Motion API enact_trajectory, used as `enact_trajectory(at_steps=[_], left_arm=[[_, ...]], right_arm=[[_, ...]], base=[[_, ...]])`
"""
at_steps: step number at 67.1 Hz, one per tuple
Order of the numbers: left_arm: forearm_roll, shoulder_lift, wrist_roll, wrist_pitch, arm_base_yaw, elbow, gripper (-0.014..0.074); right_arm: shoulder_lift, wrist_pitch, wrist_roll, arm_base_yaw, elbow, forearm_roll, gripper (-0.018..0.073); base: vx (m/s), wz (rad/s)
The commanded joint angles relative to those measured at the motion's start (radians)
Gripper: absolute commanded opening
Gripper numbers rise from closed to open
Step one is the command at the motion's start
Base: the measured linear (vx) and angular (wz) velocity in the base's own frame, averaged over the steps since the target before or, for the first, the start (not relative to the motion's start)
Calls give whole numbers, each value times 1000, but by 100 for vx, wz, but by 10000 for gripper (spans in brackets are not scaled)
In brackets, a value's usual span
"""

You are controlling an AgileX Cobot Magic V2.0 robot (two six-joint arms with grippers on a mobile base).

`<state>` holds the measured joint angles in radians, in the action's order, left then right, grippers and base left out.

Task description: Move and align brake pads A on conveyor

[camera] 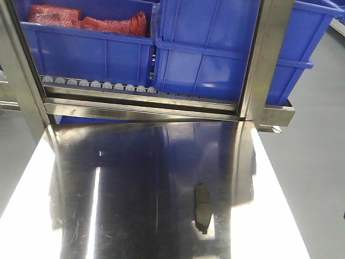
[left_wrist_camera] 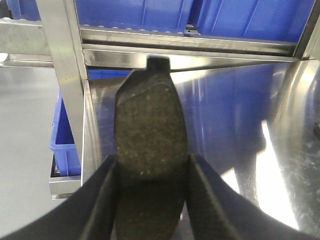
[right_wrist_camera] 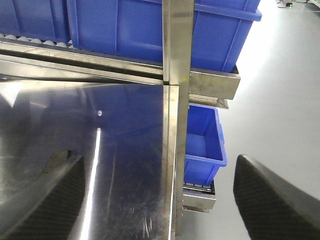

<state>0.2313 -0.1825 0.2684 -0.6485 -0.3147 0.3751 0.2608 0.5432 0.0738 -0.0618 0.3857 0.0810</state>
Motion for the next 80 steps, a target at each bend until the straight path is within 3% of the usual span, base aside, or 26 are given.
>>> enact_trajectory(at_steps=[1, 80], left_arm=[[3, -10, 0, 100, -1, 28, -6], [3, -10, 0, 98, -1, 28, -6]], right_arm=[[7, -77, 3, 1, 27, 0, 576], [7, -77, 3, 1, 27, 0, 576]], base=[[0, 0], [0, 0]])
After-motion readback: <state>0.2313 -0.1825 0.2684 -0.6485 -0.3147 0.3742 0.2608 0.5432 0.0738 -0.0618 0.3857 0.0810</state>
